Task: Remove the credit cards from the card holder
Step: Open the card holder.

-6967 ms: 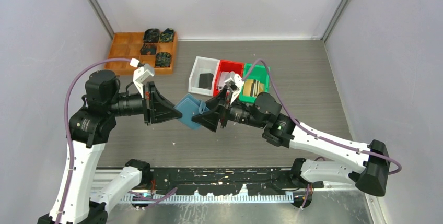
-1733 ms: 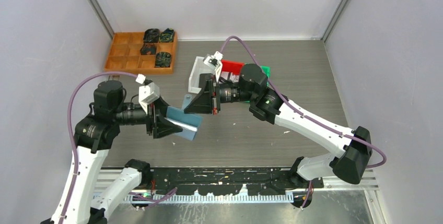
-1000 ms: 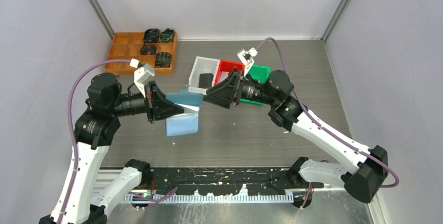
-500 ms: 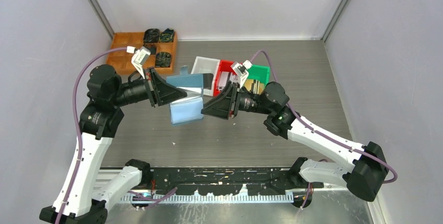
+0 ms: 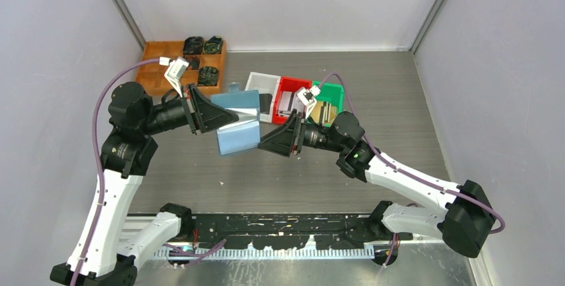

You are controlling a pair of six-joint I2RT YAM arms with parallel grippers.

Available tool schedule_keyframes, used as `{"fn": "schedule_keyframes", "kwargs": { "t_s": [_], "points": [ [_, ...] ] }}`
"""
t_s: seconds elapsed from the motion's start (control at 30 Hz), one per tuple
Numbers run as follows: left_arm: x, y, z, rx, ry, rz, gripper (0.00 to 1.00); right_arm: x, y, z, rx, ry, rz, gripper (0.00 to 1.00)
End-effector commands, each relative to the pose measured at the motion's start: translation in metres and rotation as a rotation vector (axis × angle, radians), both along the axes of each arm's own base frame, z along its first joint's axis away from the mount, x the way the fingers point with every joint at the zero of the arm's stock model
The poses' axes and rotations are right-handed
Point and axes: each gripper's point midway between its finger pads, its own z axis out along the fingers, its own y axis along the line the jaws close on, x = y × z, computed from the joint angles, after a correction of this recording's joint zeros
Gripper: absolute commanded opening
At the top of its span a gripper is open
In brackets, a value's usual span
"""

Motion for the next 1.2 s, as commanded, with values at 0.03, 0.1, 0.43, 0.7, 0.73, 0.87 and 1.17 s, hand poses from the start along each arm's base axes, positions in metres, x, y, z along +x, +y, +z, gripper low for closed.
{"fn": "schedule_keyframes", "kwargs": {
  "t_s": [0.03,0.1,0.43,0.7,0.73,0.87,1.17],
  "points": [
    [-0.012,0.001,0.035,-0.047,-0.115,-0.022,0.0,0.003,-0.004,0.026,0.057,-0.089,-0.052,0.58],
    [-0.012,0.001,0.035,-0.046,-0.115,-0.023,0.0,0.001,-0.003,0.029,0.061,-0.096,-0.041,0.58],
    [-0.013,0.001,0.039,-0.051,-0.117,-0.023,0.0,-0.006,0.003,0.031,0.065,-0.105,-0.011,0.51],
    [-0.014,0.001,0.041,-0.052,-0.117,-0.026,0.0,0.001,0.008,0.044,0.081,-0.137,-0.047,0.42],
    [-0.013,0.001,0.04,-0.052,-0.115,-0.024,0.0,0.005,0.008,0.046,0.083,-0.139,-0.062,0.4],
    [-0.014,0.001,0.04,-0.052,-0.113,-0.026,0.0,0.009,0.013,0.057,0.102,-0.154,-0.073,0.36],
    [-0.013,0.0,0.038,-0.05,-0.104,-0.029,0.0,0.009,0.021,0.089,0.161,-0.211,-0.076,0.43]
  ]
}}
